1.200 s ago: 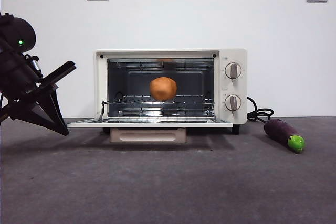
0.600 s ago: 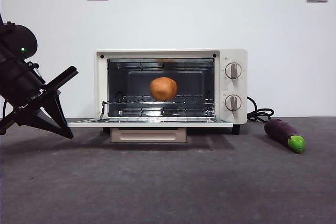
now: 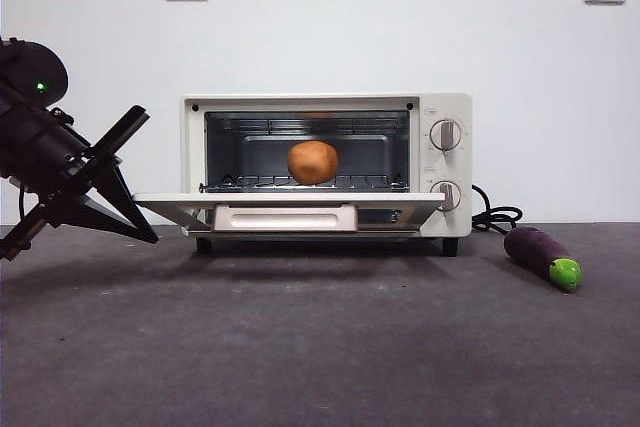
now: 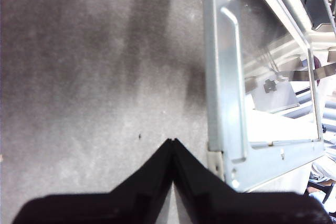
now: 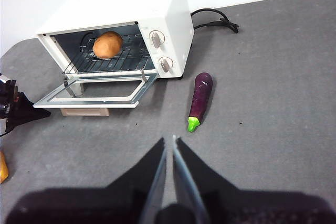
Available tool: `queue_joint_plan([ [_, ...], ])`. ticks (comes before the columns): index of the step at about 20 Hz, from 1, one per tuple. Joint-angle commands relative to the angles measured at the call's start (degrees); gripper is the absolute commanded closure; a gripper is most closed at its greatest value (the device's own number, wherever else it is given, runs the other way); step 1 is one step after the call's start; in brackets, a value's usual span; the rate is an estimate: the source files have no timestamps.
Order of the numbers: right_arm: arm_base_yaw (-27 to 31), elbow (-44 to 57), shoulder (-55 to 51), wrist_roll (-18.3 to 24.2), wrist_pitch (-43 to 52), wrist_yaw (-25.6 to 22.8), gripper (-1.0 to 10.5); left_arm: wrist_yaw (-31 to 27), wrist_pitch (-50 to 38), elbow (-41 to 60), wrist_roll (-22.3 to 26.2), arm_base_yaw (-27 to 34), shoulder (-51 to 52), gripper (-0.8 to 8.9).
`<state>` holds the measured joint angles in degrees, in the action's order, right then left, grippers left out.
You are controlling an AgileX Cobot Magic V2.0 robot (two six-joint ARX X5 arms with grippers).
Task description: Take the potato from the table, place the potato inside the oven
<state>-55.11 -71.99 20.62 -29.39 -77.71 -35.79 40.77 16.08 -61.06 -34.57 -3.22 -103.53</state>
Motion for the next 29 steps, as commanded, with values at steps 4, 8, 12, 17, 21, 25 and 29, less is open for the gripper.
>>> queue_joint_plan([
  [4, -0.04, 0.28, -0.15, -0.61, -1.14, -0.04, 9.2, 4.26, -4.90, 0.11, -2.58, -0.68, -0.66, 8.21],
  [8, -0.04, 0.28, -0.15, -0.66, -1.14, -0.04, 9.2, 5.90, -10.58, 0.11, -7.30, -0.68, -0.66, 8.21],
  [12, -0.04, 0.28, -0.15, -0.66, -1.14, -0.15, 9.2, 5.70, -12.55, 0.11, -8.09, -0.57, -0.66, 8.21],
  [17, -0.04, 0.28, -0.15, -0.66, -1.14, -0.28, 9.2, 5.75, -18.84, 0.11, -12.74, -0.55, -0.66, 8.21],
  [21, -0.04, 0.28, -0.15, -0.66, -1.14, -0.72, 9.2, 5.64, -24.48, 0.11, -16.96, -0.44, -0.66, 8.21],
  [25, -0.07, 0.28, -0.15, -0.66, -1.14, -2.64, 9.2, 3.45, -29.14, 0.11, -20.61, -0.46, -0.66, 8.21],
  [29, -0.07, 0.28, -0.15, -0.70, -1.14, -4.17, 9.2, 0.52, -33.86, 0.09, -23.85, -0.44, -0.66, 8.21],
])
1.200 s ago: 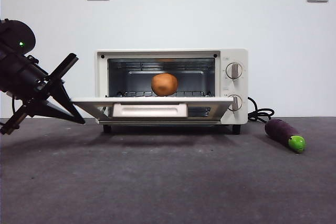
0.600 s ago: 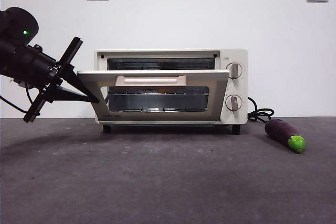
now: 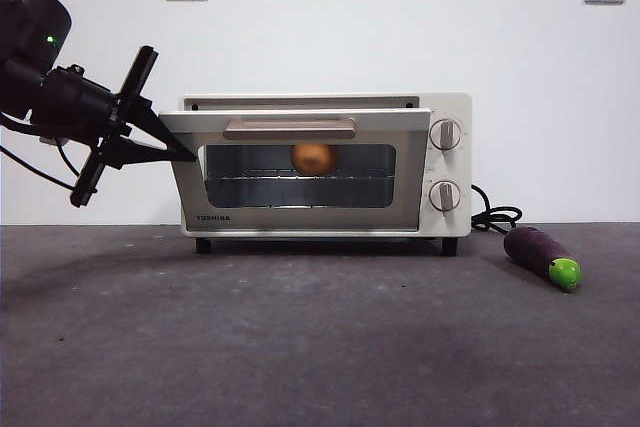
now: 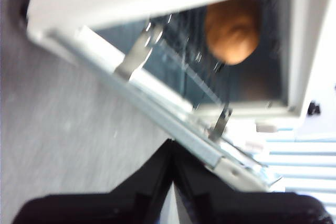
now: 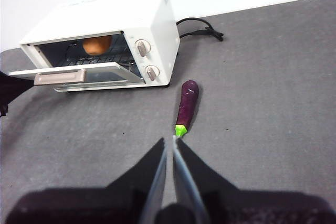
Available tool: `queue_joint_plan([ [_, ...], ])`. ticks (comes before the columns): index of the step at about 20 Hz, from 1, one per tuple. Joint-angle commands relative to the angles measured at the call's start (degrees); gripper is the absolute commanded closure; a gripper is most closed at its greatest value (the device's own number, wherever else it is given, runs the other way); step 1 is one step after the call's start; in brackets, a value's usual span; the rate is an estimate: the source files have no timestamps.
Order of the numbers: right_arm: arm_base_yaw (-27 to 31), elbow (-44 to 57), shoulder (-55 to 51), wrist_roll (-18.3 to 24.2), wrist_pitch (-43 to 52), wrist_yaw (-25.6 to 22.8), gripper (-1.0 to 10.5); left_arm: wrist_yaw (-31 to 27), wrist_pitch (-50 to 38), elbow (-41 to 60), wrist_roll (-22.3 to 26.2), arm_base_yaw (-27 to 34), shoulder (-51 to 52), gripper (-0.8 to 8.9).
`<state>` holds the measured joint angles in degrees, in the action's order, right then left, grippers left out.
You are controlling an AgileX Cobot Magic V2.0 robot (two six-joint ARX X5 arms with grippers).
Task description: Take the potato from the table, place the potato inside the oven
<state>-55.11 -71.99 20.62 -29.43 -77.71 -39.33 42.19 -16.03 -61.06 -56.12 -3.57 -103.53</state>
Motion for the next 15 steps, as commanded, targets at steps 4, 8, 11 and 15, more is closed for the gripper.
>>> queue_joint_plan([
  [4, -0.04, 0.28, -0.15, -1.09, -1.14, -1.64, 9.2, -2.78, -7.74, 0.09, -6.32, -0.11, -0.66, 8.21],
  [8, -0.07, 0.28, -0.15, -2.05, -1.14, -1.73, 9.2, -6.21, -10.32, 0.09, -8.04, -0.11, -0.66, 8.21],
  [11, -0.07, 0.28, -0.15, -2.14, -1.14, -1.73, 9.2, -8.48, -12.28, 0.09, -8.02, -0.11, -0.66, 8.21],
  [15, -0.04, 0.28, -0.15, -2.67, -1.14, -1.70, 9.2, -9.14, -14.49, -0.09, -8.04, -0.11, -0.66, 8.21],
])
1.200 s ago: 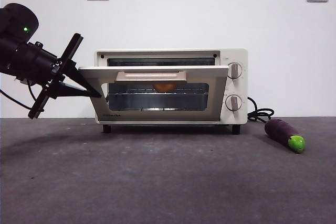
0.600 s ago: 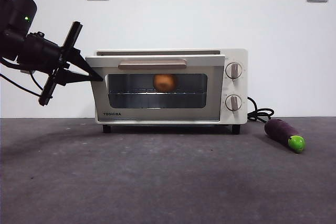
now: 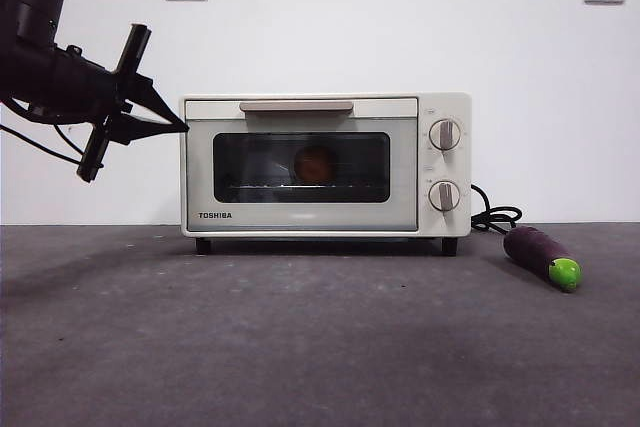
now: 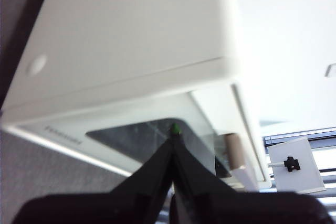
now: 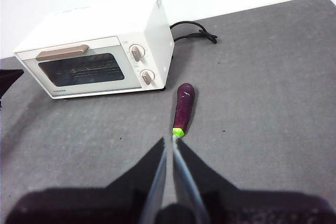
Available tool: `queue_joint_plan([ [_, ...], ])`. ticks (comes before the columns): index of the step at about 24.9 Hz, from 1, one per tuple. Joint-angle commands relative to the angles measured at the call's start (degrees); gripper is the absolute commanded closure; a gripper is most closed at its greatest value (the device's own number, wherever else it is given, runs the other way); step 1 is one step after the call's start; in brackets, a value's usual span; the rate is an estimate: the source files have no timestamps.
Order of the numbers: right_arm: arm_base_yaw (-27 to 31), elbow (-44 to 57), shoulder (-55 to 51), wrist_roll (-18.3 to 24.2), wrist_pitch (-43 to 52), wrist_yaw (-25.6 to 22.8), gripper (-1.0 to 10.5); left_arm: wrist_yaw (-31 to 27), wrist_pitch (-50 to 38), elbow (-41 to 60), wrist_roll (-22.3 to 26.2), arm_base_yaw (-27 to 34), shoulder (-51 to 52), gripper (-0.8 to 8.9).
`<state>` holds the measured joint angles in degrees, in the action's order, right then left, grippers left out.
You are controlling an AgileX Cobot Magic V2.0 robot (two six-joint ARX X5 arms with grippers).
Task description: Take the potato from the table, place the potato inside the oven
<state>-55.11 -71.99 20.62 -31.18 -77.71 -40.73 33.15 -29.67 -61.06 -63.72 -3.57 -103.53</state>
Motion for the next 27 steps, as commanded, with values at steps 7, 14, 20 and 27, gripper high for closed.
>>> queue_joint_plan([
  [7, -0.07, 0.28, -0.15, -1.90, -1.14, -0.28, 9.2, 3.37, -0.85, -0.20, -0.46, -0.11, -0.55, 8.21],
  [14, -0.04, 0.28, -0.15, -4.83, -1.14, -0.24, 9.1, 9.18, -0.83, -0.20, 1.11, -0.13, 2.40, 8.21],
  [20, -0.04, 0.26, -0.15, -5.92, -1.14, -0.02, 9.1, 16.85, 0.11, -0.20, 8.28, -0.50, 9.86, 8.21],
  [27, -0.04, 0.26, -0.15, -5.90, -1.14, -0.24, 9.1, 16.15, 12.74, -0.20, 18.45, -3.45, 28.44, 8.21],
])
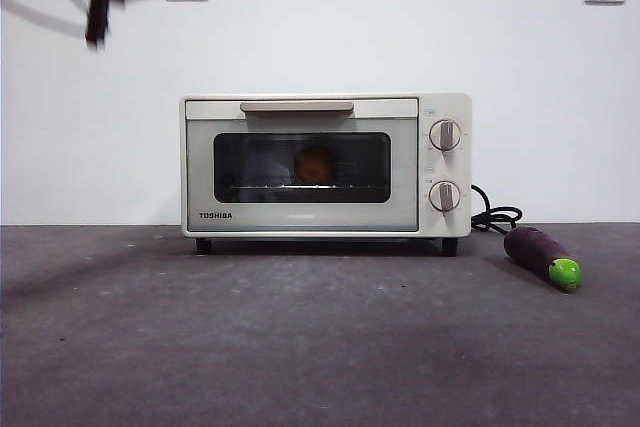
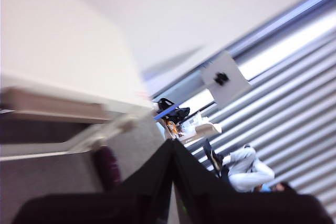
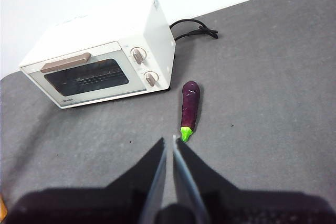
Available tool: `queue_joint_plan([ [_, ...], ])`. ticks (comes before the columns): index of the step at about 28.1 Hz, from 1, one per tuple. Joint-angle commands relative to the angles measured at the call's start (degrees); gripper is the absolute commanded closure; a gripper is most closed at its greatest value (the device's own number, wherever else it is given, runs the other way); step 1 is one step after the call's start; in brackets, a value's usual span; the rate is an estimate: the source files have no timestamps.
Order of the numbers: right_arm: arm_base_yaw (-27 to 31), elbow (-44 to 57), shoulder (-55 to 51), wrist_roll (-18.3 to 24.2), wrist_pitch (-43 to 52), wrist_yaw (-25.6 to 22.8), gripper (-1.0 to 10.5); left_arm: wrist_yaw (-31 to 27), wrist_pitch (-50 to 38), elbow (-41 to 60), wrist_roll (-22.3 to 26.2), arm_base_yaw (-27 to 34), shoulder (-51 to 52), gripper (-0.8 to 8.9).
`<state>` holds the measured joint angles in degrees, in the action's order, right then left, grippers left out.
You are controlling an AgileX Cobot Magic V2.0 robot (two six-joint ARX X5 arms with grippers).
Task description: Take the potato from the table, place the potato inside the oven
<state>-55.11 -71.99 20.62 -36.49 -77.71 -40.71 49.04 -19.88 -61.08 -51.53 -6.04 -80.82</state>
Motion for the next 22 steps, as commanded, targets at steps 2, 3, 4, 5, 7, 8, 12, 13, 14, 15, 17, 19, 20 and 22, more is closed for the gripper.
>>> queue_joint_plan([
  [2, -0.04, 0.26, -0.15, -0.59, -1.14, -0.24, 9.1, 0.02, 8.09, -0.17, 11.58, -2.40, 12.61, 8.21],
  [3, -0.04, 0.26, -0.15, -0.57, -1.14, -0.24, 9.1, -0.28, 10.49, -0.17, 13.51, -3.08, 15.65, 8.21],
  [4, -0.04, 0.26, -0.15, -0.57, -1.14, -0.24, 9.1, -0.98, 13.38, -0.17, 15.12, -3.89, 19.21, 8.21],
  [5, -0.04, 0.26, -0.15, -0.59, -1.14, -0.24, 9.1, -1.60, 15.63, -0.17, 16.00, -4.59, 22.16, 8.21],
  [7, -0.04, 0.26, -0.15, -0.59, -1.14, -0.24, 9.1, -2.16, 19.69, -0.17, 16.96, -5.84, 28.50, 8.18],
  [8, -0.04, 0.26, -0.15, -0.59, -1.14, -0.24, 9.1, -2.10, 20.76, -0.17, 17.51, -6.12, 30.95, 8.18],
  [12, -0.04, 0.26, -0.15, -0.59, -1.14, -0.24, 9.1, -2.12, 22.99, -0.20, 17.29, -6.38, 39.82, 8.18],
  [13, -0.04, 0.26, -0.15, -0.59, -1.14, -0.24, 9.1, -2.12, 22.99, -0.20, 17.22, -6.38, 41.64, 8.18],
  [14, -0.04, 0.26, -0.15, -0.59, -1.14, -0.24, 9.1, -2.12, 22.95, -0.20, 17.25, -6.38, 43.34, 8.18],
  [15, -0.04, 0.26, -0.15, -0.59, -1.14, -0.24, 9.1, -2.12, 22.95, -0.20, 17.25, -6.38, 44.65, 8.18],
  [17, -0.04, 0.26, -0.15, -0.59, -1.14, -0.24, 9.1, -2.08, 22.99, -0.20, 17.22, -6.38, 46.97, 8.18],
  [19, -0.04, 0.26, -0.15, -0.57, -1.14, -0.24, 9.1, -1.92, 23.06, -0.20, 17.27, -6.38, 48.48, 8.18],
  [20, -0.04, 0.26, -0.15, -0.59, -1.14, -0.24, 9.1, -1.95, 23.02, -0.20, 17.29, -6.36, 49.00, 8.18],
  [22, -0.04, 0.26, -0.15, -0.59, -1.14, -0.24, 9.1, -1.95, 23.04, -0.20, 18.29, -6.36, 49.33, 8.18],
])
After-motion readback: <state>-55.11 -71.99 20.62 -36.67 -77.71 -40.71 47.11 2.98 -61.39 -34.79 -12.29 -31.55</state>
